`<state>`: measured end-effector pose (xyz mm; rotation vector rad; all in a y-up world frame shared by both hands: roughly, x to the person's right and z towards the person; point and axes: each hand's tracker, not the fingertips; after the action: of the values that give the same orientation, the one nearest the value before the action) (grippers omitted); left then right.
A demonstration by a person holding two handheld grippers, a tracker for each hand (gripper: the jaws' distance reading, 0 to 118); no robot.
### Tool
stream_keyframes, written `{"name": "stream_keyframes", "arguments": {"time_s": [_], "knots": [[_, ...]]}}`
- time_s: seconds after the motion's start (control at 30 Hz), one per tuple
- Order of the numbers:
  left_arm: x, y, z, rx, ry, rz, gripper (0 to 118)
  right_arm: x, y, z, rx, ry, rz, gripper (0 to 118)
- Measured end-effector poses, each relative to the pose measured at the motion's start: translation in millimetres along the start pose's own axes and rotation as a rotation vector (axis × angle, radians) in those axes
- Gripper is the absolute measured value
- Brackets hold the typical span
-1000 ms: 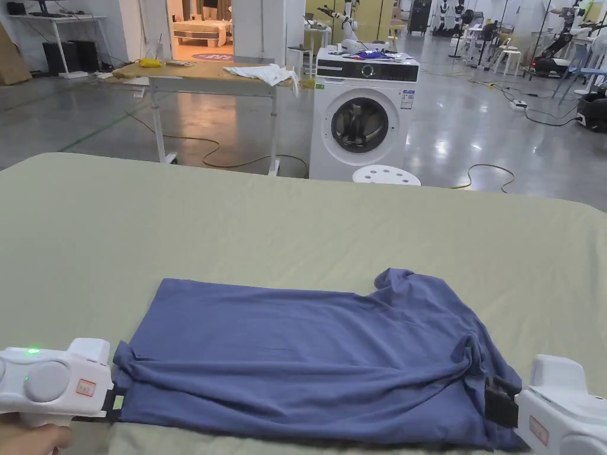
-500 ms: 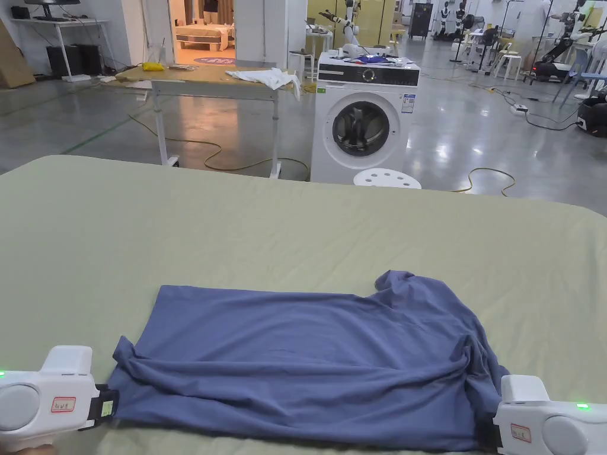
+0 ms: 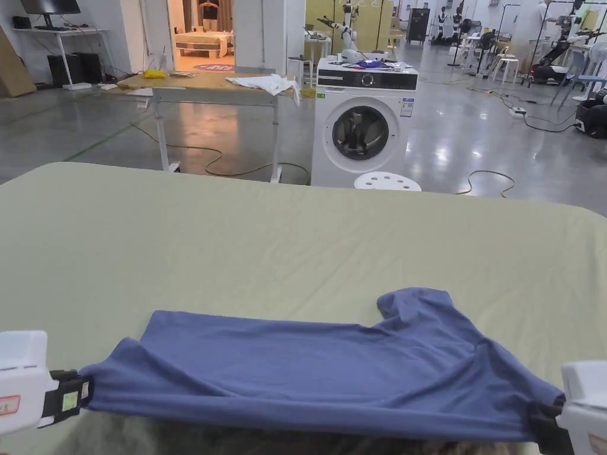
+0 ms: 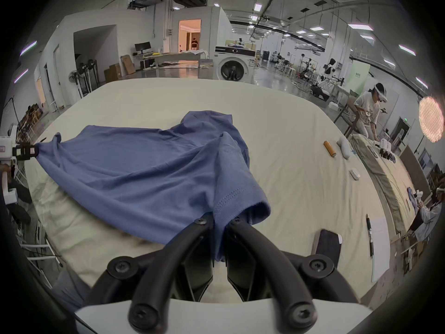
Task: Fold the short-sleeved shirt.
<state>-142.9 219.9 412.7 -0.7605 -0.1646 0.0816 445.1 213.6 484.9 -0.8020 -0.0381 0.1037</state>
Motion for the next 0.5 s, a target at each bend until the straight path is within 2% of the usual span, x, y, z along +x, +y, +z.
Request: {"name": "stream_keyframes", "arguments": {"time_s": [0.3,0.5], "knots": [[-6,-102,-3,-0.146,0.046,0.036,0,-20,-101,-1,-0.176,0.01,-0.002,6],[-1,-116,-16,-0.166,0.068,0.045,0,-30,-119,-19,-0.17,-0.02,-0.023,8]]}}
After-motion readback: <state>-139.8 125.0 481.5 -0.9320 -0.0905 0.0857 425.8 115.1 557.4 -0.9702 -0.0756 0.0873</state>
